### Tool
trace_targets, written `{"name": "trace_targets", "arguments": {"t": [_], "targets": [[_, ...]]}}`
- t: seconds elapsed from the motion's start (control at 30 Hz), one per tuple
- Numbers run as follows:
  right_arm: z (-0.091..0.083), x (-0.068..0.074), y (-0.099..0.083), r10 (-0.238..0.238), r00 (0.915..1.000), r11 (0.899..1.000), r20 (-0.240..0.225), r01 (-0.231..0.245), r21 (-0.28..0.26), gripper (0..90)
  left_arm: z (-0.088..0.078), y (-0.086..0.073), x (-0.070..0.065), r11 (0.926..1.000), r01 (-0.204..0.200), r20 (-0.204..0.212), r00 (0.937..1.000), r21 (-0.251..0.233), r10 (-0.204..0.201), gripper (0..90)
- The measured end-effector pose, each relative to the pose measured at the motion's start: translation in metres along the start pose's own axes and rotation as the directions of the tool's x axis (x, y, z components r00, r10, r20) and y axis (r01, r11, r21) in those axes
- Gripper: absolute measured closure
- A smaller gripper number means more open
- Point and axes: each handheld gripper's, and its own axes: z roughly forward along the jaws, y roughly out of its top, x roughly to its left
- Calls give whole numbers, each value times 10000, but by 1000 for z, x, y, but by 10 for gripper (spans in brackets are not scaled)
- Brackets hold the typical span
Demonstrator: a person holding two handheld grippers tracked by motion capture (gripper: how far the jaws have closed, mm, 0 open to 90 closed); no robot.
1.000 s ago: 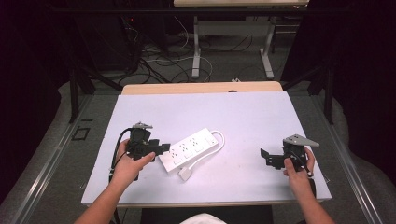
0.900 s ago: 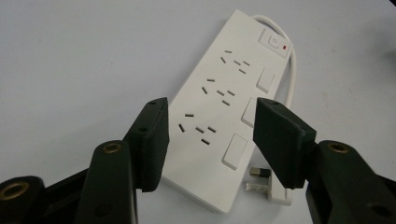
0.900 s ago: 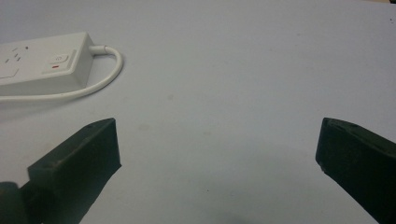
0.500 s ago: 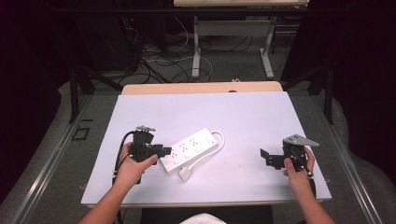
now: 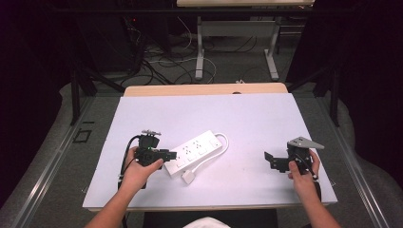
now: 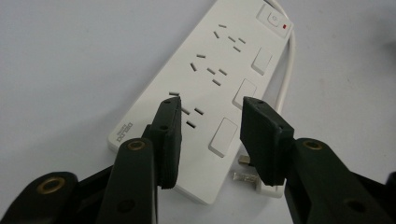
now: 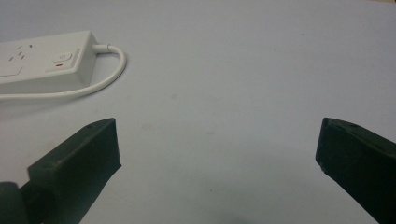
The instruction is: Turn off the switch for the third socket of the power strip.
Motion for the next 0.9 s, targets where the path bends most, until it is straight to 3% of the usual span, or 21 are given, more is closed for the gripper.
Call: {"name": "trace_targets", "arguments": {"t": [0.13, 0.17, 0.47, 0.9], "targets": [[1, 0, 0, -3, 10000, 10000, -17, 3, 14, 0, 3, -1, 1, 9999, -42, 57, 10000, 140, 41, 598], [1, 1, 0, 6, 10000, 10000, 17, -6, 67, 0, 4, -2, 0, 9998, 145, 96, 9998, 161, -147, 615], [2, 0, -1, 18, 10000, 10000, -47, -18, 61, 0, 10, -4, -2, 9978, 357, 209, 9991, 567, -369, 663], [2, 0, -1, 42, 10000, 9999, -49, -42, 155, 0, 20, -7, -1, 9954, 543, -18, 9985, 787, -543, 729]]}}
